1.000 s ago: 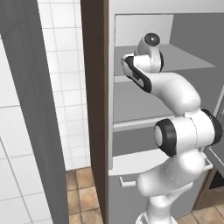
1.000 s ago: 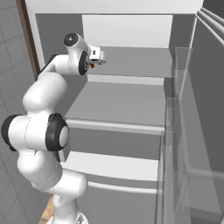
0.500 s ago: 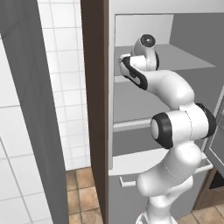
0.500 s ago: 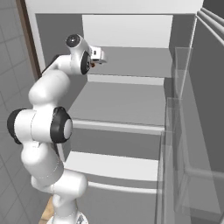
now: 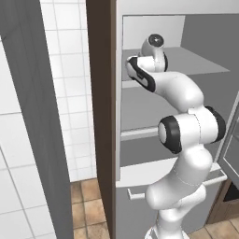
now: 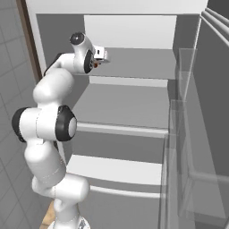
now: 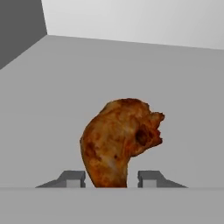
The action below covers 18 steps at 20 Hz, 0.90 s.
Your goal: Gather the broccoli and carrot from the fridge and place them on a tray on the dining counter. Then gather the fish and chicken drumstick from the fridge and place them on the other tray.
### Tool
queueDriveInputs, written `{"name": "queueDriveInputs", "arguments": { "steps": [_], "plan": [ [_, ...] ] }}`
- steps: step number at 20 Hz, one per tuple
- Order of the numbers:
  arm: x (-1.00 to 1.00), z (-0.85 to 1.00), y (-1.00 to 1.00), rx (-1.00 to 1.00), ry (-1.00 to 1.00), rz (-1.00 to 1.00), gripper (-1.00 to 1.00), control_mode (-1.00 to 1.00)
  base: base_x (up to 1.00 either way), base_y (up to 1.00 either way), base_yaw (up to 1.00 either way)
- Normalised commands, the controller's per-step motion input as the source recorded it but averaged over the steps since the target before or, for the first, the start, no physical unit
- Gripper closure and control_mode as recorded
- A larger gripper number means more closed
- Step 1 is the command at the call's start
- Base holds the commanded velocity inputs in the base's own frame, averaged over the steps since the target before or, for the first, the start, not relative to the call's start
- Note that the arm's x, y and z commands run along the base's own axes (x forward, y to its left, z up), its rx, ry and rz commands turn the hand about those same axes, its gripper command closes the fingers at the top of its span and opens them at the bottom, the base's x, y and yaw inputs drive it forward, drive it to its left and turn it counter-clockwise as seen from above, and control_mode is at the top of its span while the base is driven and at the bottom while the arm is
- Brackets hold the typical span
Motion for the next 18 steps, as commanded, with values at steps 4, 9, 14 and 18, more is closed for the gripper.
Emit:
{"name": "queueDriveInputs", "arguments": {
  "steps": [4,9,14,18],
  "plan": [
    [-0.30,-0.01,0.00,0.00,-0.09,0.04,1.00,-1.00,0.00,0.00,0.00],
    [-0.60,0.00,0.00,0.00,-0.13,0.06,1.00,-1.00,0.00,0.00,0.00],
    [-0.71,0.04,-0.03,0.00,-0.08,0.05,1.00,-1.00,0.00,0.00,0.00],
    [-0.55,0.90,-0.16,0.00,0.05,0.00,1.00,-1.00,0.00,0.00,0.00]
  ]
}}
